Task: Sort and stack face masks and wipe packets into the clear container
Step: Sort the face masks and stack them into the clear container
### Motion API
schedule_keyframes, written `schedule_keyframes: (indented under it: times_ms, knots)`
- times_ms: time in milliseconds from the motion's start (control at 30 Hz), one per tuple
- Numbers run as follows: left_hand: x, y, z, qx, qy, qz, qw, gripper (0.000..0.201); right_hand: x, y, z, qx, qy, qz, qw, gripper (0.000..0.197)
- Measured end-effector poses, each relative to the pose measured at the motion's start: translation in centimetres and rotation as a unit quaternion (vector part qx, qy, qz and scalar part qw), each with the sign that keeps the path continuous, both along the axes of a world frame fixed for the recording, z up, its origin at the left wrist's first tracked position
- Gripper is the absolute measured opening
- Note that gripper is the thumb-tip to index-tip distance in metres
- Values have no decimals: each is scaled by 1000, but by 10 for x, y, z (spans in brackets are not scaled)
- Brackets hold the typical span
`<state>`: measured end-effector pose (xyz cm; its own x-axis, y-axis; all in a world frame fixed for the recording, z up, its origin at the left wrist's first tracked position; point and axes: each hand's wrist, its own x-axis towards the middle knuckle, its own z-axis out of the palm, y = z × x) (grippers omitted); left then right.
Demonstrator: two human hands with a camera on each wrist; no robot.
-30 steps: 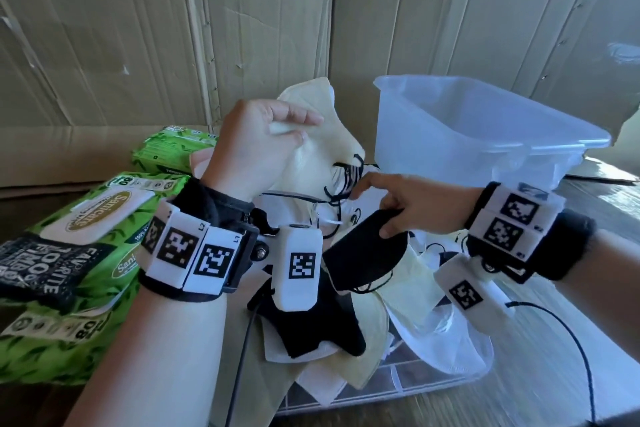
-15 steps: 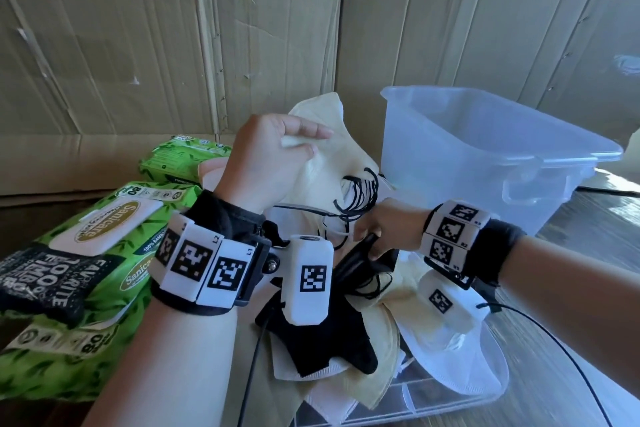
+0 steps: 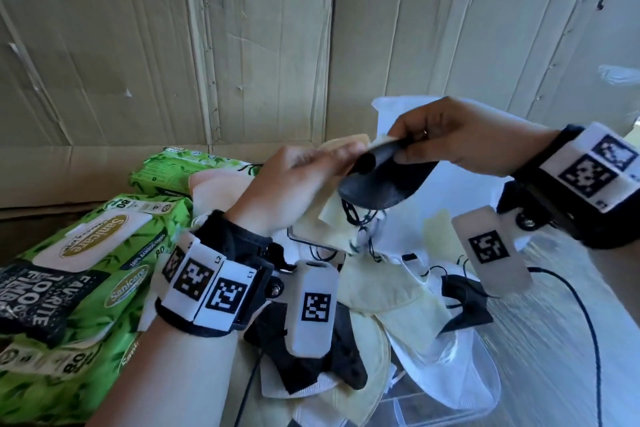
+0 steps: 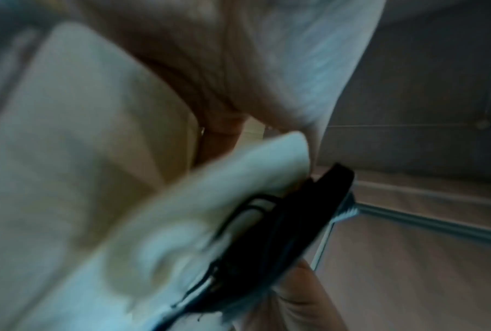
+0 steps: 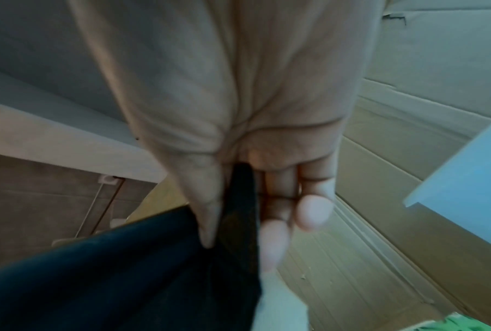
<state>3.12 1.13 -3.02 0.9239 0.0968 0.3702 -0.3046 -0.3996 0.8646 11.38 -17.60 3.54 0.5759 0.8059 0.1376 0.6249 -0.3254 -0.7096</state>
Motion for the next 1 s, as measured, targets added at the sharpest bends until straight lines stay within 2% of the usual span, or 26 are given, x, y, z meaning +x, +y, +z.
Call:
schedule_keyframes:
  times_ms: [133, 233, 333, 433, 500, 567, 633, 767, 867, 933, 1000]
  knots:
    - [-4, -11, 2, -45, 1, -39, 998, 40, -5, 10, -7, -20, -50, -13, 998, 13]
    - [1, -10, -1, -72, 20, -16, 997, 25, -3, 14, -16, 3, -63, -13, 998, 20]
    - [5, -4, -4, -76, 17, 0, 997, 29, 2, 12, -19, 50, -55, -24, 997, 39]
    - [5, 0, -4, -73, 6, 29, 997, 20, 7, 6, -16, 76, -54, -40, 995, 49]
    - [4, 2, -3, -75, -19, 41, 996, 22, 9, 2, -13, 80, -63, -57, 993, 44]
    - [5, 5, -4, -85, -50, 49, 994, 43, 12, -3, -11, 100, -63, -76, 990, 34]
    - [5, 7, -5, -48, -80, 62, 994, 55, 14, -6, -9, 147, -50, -97, 983, 24]
    - [5, 5, -4, -12, -90, 87, 992, 44, 12, -6, -7, 232, -6, -95, 968, 21]
    - [5, 4, -3, -40, -79, 113, 990, 40, 1, -7, -5, 185, 2, -52, 981, 22]
    - [5, 2, -3, -57, -78, 115, 989, 31, -5, -7, -6, 140, -2, -30, 990, 33]
    - [5, 1, -2, -67, -80, 111, 988, 24, -9, -6, -7, 132, -1, -30, 991, 40]
